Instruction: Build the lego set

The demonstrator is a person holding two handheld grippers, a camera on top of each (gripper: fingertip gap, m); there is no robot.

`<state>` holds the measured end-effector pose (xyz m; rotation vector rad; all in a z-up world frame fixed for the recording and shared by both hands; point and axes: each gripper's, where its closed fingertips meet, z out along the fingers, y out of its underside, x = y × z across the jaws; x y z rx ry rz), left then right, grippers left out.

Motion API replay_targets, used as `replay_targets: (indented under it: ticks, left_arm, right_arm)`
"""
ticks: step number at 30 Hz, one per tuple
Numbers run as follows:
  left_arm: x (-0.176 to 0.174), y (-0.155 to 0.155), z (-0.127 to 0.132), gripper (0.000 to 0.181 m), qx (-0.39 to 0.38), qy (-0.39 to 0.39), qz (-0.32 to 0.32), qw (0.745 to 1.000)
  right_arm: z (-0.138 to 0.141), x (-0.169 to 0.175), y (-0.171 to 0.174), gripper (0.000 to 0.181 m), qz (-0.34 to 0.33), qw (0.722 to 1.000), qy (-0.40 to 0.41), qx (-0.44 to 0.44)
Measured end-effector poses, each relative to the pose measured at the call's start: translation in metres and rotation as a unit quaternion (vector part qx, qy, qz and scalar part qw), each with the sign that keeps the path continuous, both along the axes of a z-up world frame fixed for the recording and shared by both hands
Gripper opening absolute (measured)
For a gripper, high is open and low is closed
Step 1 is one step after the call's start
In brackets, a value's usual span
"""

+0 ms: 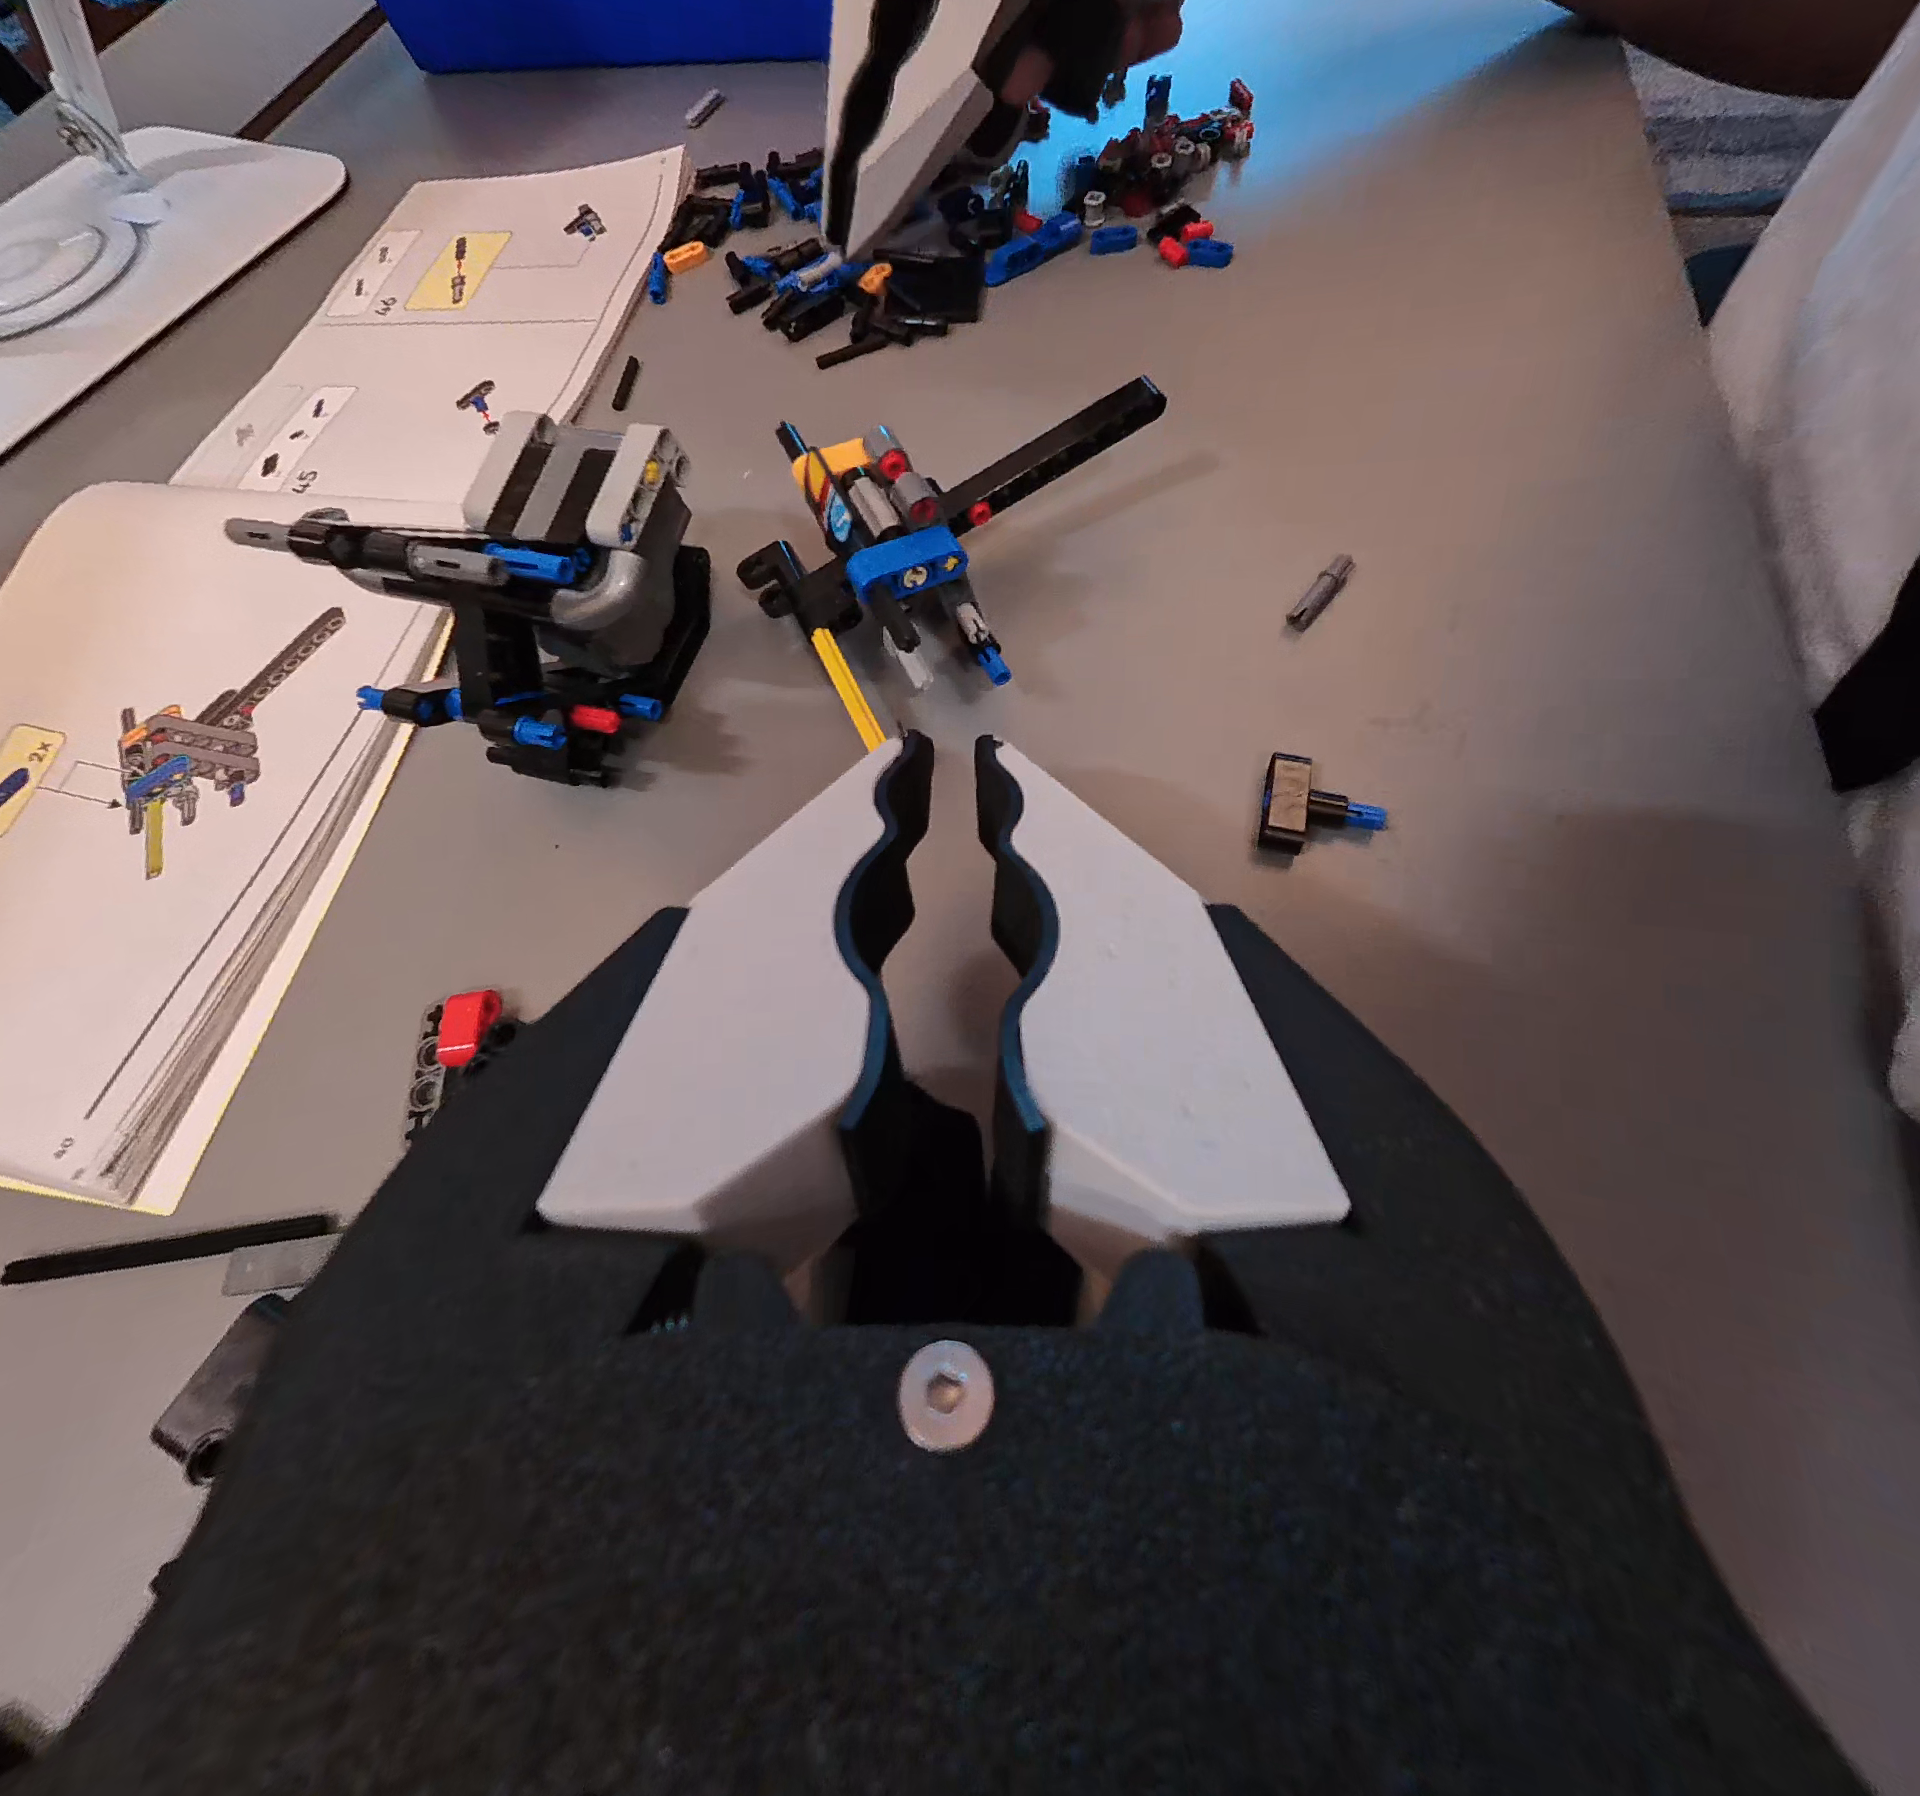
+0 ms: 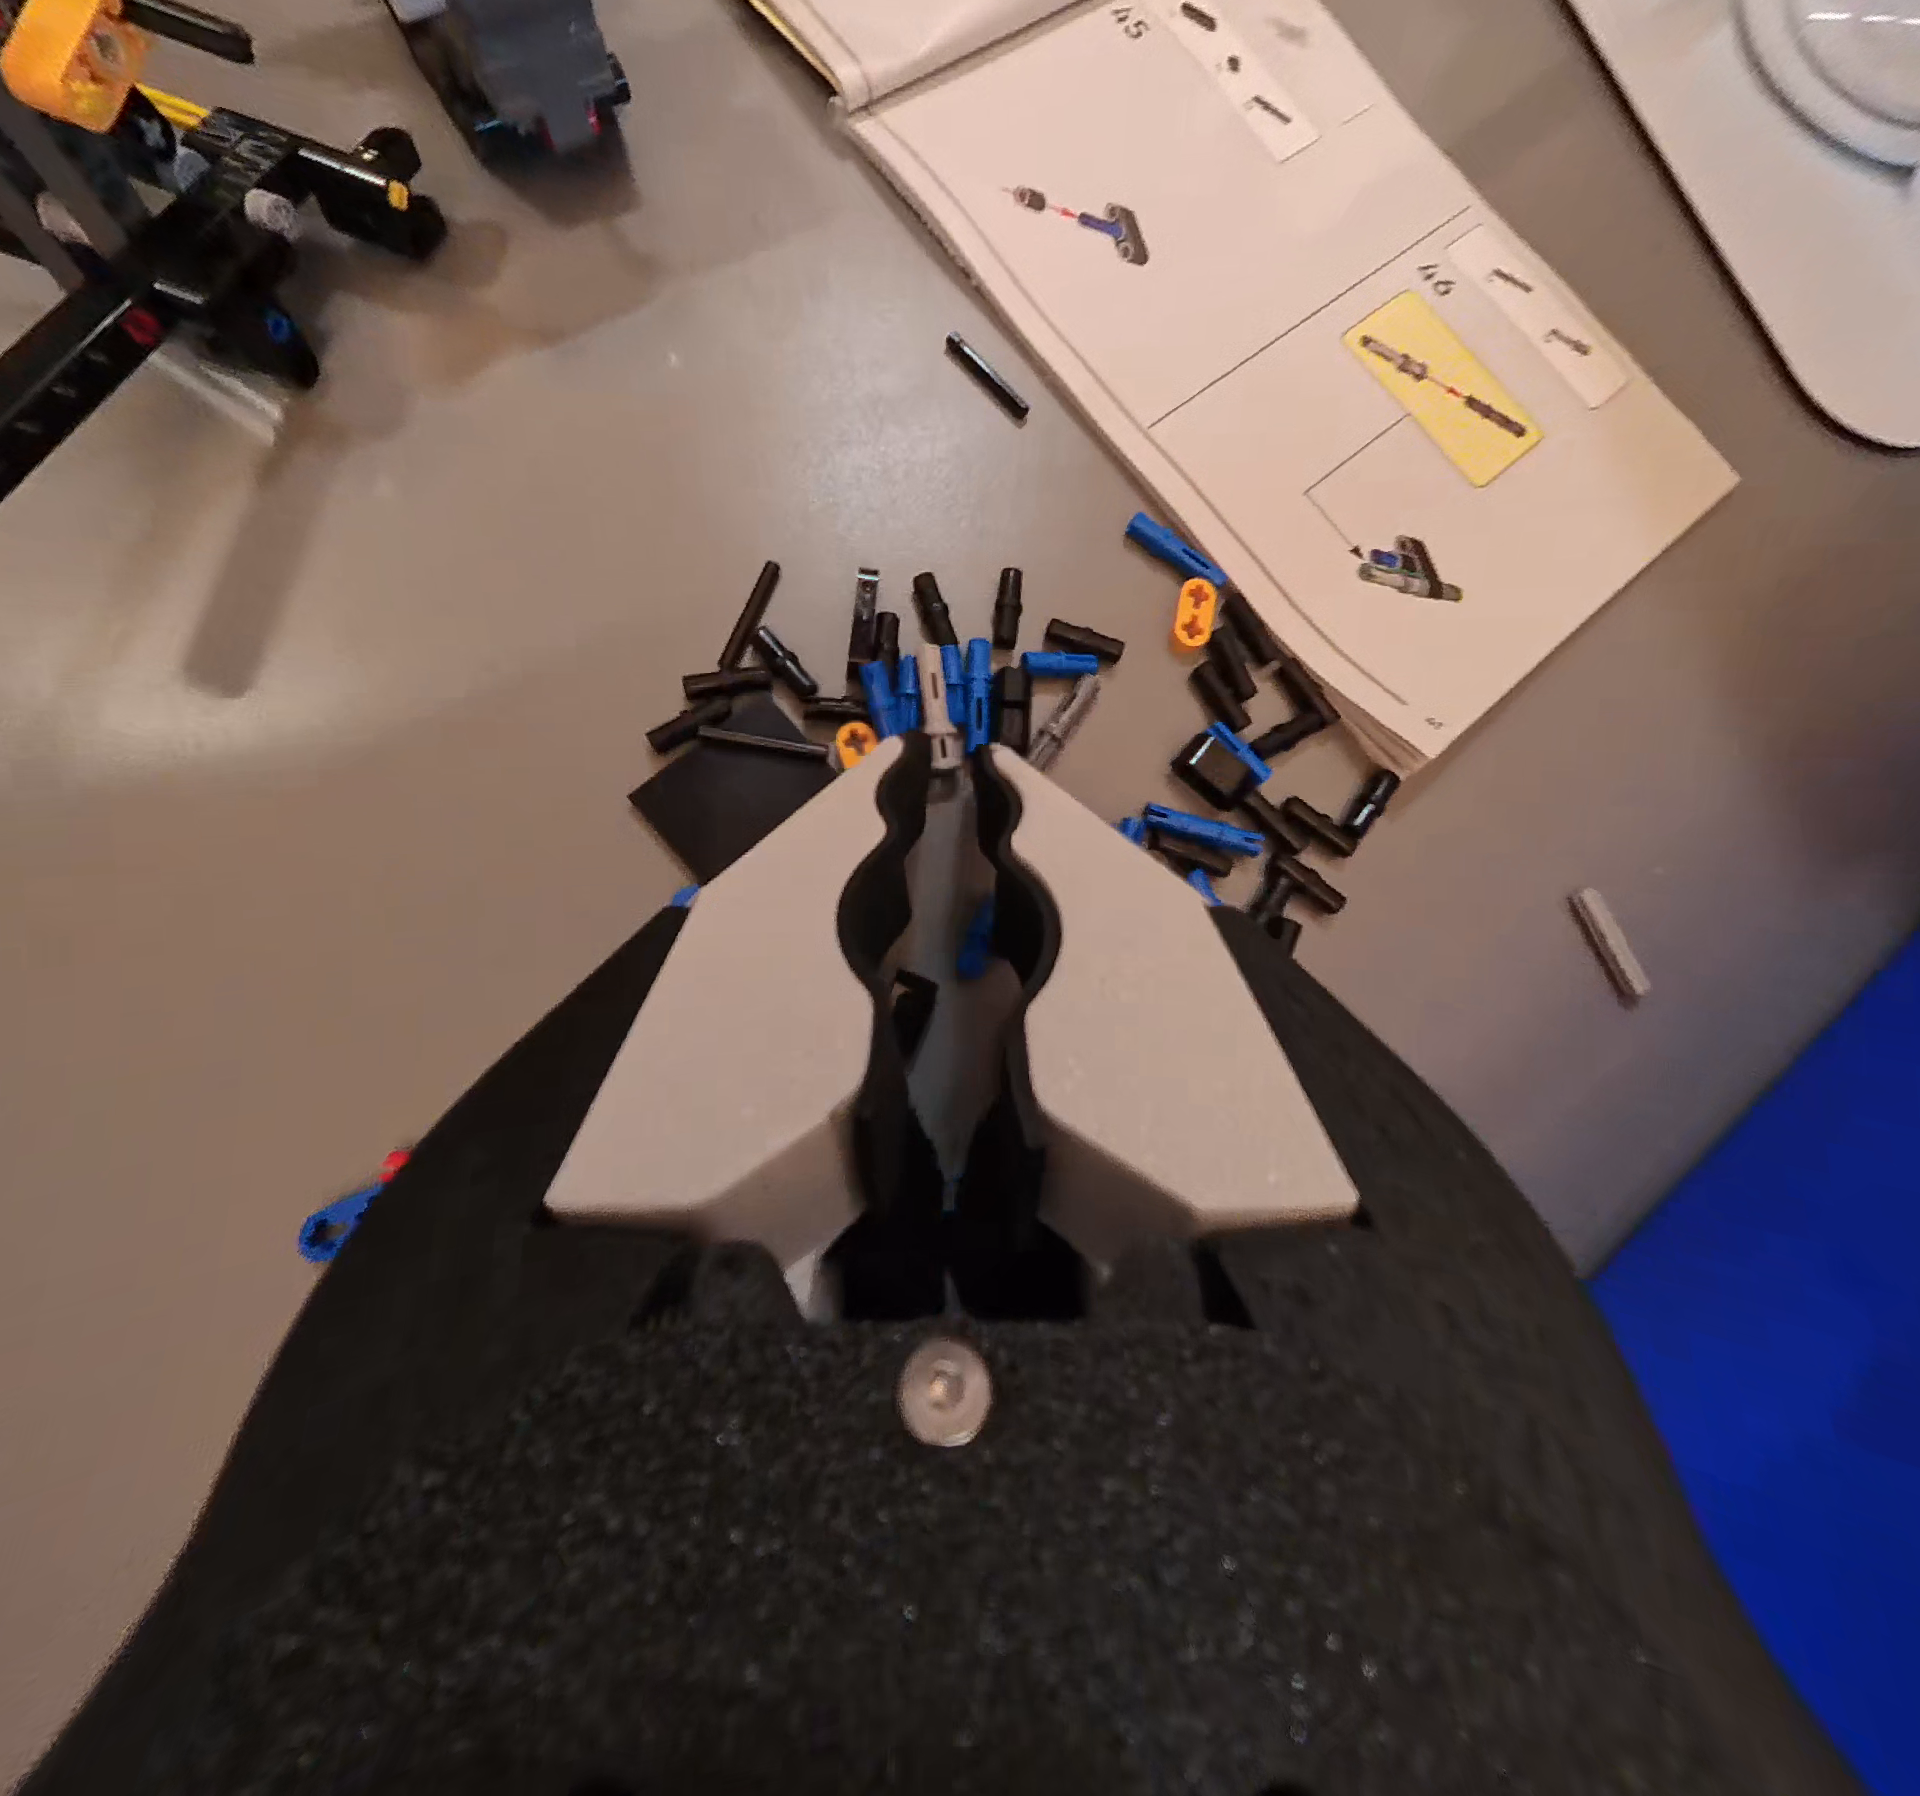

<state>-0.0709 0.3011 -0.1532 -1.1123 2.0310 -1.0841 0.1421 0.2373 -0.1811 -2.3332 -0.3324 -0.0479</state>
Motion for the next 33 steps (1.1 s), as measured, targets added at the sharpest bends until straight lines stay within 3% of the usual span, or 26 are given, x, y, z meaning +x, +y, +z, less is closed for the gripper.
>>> replay_targets:
  ticks: [14, 24, 28, 33]
  left_arm:
    - [0.0, 0.002, 0.002, 0.007, -0.016, 0.002, -0.001, 1.0]
    - [0.0, 0.004, 0.0, 0.007, -0.005, 0.002, 0.005, 1.0]
    - [0.0, 0.004, -0.001, 0.007, 0.004, 0.004, 0.006, 1.0]
    - [0.0, 0.003, 0.001, 0.007, 0.009, 0.0, 0.007, 1.0]
  right_arm:
    - [0.0, -0.004, -0.001, 0.005, 0.004, 1.0, 0.011, 0.004]
    - [0.066, -0.014, -0.023, 0.005, -0.024, 0.994, -0.021, 0.109]
    - [0.075, -0.053, -0.038, 0.005, 0.02, 0.992, 0.018, 0.121]
    - [0.046, -0.125, -0.059, 0.005, 0.117, 0.989, 0.042, 0.076]
